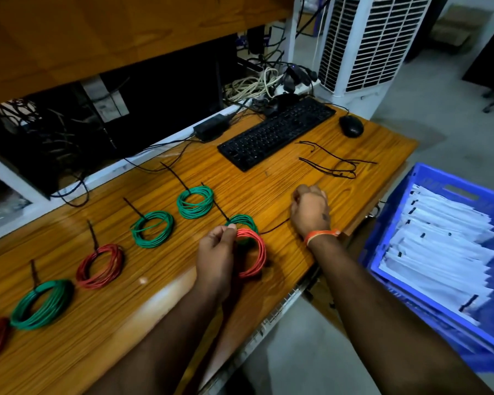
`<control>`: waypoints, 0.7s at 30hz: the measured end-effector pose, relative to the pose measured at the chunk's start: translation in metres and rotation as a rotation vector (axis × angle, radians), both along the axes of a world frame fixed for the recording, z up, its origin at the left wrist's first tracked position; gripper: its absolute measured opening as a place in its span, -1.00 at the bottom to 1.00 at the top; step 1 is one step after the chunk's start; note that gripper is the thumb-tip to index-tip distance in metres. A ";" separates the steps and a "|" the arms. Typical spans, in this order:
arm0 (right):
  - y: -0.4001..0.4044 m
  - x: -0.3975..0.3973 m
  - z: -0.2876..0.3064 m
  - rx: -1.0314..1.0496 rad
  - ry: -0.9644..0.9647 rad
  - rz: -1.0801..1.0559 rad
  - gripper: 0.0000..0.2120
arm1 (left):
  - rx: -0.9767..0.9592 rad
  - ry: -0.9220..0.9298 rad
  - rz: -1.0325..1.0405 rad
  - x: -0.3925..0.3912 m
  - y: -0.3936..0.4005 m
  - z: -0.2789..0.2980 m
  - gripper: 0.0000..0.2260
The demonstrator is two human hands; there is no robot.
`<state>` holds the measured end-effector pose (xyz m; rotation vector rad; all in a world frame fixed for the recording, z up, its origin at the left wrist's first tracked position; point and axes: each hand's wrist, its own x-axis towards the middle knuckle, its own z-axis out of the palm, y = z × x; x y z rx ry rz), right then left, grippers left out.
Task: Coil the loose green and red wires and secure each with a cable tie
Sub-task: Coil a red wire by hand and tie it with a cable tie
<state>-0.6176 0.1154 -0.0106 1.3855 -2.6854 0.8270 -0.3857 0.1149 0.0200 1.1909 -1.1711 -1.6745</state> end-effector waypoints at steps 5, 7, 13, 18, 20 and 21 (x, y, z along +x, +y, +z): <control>0.007 0.003 0.001 0.070 -0.028 0.194 -0.70 | 0.033 -0.010 0.083 0.017 0.000 0.001 -0.70; 0.012 0.005 0.001 0.116 -0.001 0.309 -0.73 | 0.036 -0.013 0.113 0.026 -0.001 -0.003 -0.71; 0.019 0.020 0.007 0.255 0.038 0.448 -0.87 | 0.005 -0.052 0.181 0.048 0.002 -0.012 -0.76; 0.046 0.050 0.016 -0.125 -0.136 0.307 -0.93 | -0.013 -0.100 0.253 0.064 0.006 -0.017 -0.76; 0.065 0.085 0.038 -0.370 -0.392 0.258 -0.89 | -0.017 -0.137 0.284 0.072 0.007 -0.021 -0.72; 0.074 0.106 0.049 -0.453 -0.539 0.274 -0.87 | -0.029 -0.157 0.294 0.076 0.008 -0.023 -0.72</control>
